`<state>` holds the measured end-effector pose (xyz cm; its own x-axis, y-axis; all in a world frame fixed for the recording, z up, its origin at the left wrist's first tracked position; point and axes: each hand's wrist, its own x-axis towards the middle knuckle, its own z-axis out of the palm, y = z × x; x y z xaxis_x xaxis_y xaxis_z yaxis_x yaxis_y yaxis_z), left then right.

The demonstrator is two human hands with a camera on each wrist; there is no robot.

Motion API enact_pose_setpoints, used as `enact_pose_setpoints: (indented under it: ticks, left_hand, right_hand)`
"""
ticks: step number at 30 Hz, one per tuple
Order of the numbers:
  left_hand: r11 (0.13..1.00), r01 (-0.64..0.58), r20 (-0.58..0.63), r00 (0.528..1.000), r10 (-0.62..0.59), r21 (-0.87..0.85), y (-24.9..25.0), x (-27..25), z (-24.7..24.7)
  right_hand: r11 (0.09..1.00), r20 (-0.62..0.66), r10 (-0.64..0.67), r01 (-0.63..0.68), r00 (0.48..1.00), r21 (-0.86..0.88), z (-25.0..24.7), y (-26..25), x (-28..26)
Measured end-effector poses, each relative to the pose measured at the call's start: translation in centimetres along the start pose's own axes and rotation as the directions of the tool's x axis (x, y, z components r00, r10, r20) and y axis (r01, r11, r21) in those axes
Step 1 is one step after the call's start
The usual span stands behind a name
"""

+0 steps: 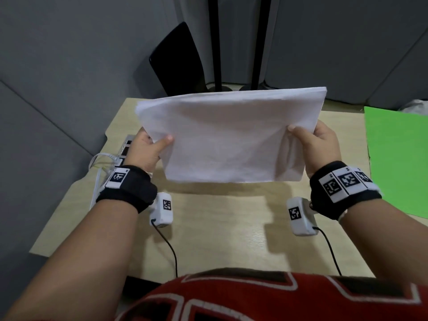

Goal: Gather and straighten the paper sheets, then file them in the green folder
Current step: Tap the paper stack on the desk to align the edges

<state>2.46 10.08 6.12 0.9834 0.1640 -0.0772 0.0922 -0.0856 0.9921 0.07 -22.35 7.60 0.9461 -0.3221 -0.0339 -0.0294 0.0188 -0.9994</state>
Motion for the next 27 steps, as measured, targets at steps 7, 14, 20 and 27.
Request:
enact_pose_setpoints:
  ticks: [7,14,20,27]
  left_hand:
    - [0.989,-0.141,-0.071,0.988,0.138,-0.04,0.8,-0.5,3.6]
    - [0.994,-0.107,-0.109,0.988,0.106,-0.004,-0.4,-1.4,3.4]
    - [0.991,0.062,-0.151,0.988,-0.044,0.121,-2.5,-1.8,3.6]
    - [0.999,-0.032,-0.161,0.986,0.031,-0.003,-1.9,-1.2,2.3]
  right_hand:
    - [1.0,-0.063,-0.027,0.026,0.998,-0.008,0.9,0.7,-0.1]
    - [0.993,-0.049,0.016,-0.022,0.999,-0.116,-0.4,2.8,-0.5]
    - [0.915,-0.02,0.124,-0.122,0.992,-0.384,-0.4,4.0,-0.7]
    - [0.979,-0.036,0.061,-0.067,0.997,-0.192,-0.7,3.3,-0.4]
